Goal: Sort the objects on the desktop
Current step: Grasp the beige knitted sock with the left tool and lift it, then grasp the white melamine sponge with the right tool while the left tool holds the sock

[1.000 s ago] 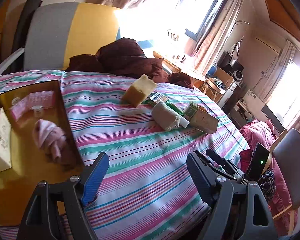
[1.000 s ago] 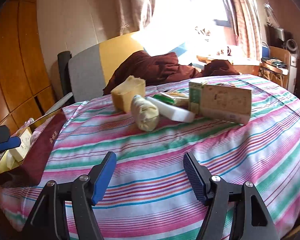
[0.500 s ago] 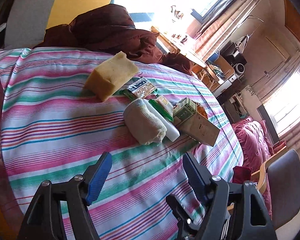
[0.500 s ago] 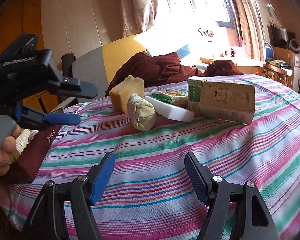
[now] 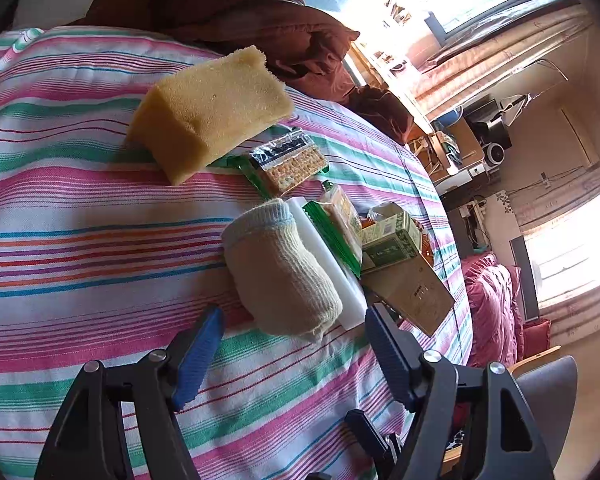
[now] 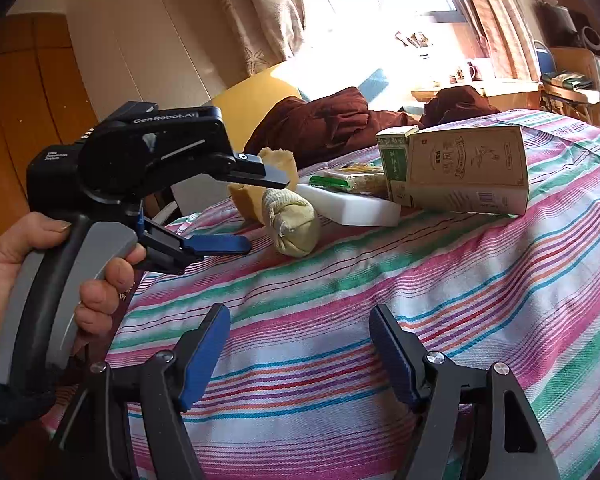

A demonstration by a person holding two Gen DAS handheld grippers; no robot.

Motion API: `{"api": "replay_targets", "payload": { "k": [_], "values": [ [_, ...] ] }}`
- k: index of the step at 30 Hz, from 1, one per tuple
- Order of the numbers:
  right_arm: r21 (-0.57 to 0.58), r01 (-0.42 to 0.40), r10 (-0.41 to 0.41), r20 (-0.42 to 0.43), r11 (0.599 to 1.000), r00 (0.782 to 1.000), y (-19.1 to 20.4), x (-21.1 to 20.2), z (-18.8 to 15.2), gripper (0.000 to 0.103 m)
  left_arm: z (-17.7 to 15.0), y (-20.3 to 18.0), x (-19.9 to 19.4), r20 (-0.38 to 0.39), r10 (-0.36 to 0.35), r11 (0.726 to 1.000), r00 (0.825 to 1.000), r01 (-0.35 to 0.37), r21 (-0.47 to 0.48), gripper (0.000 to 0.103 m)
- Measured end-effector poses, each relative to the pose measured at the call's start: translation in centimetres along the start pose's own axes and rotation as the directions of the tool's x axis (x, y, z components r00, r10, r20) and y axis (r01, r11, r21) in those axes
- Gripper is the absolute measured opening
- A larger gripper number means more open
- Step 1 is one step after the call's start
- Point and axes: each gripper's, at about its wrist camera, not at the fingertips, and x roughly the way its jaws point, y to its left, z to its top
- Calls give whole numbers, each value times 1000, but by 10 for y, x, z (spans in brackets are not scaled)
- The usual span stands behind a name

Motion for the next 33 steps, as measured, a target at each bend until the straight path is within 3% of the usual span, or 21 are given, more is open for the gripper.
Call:
{"api": "replay_targets", "payload": {
  "k": [7, 9, 18, 26, 33],
  "values": [
    [8, -20, 20, 0, 1000, 1000, -1, 0, -1, 74, 7, 4, 19, -1, 25, 1000, 1000, -25, -16, 73],
    [8, -21, 21, -1, 1000, 1000, -2, -1, -1, 74, 9, 5, 24, -1, 33, 999, 999, -33, -20, 66],
    [4, -17, 17, -10, 1000, 1000, 0, 0, -1, 74, -8, 0, 7, 51, 55, 993, 997, -60, 103, 57],
    [2, -13, 13, -26, 1000, 1000, -1, 2, -1, 75, -62, 10, -44, 98, 59, 972, 993, -80, 221, 56],
    [-6, -4, 4, -39, 1000, 999, 0, 4, -1, 75, -114, 14, -80, 141, 89, 932, 986, -133, 338, 55]
  ]
}}
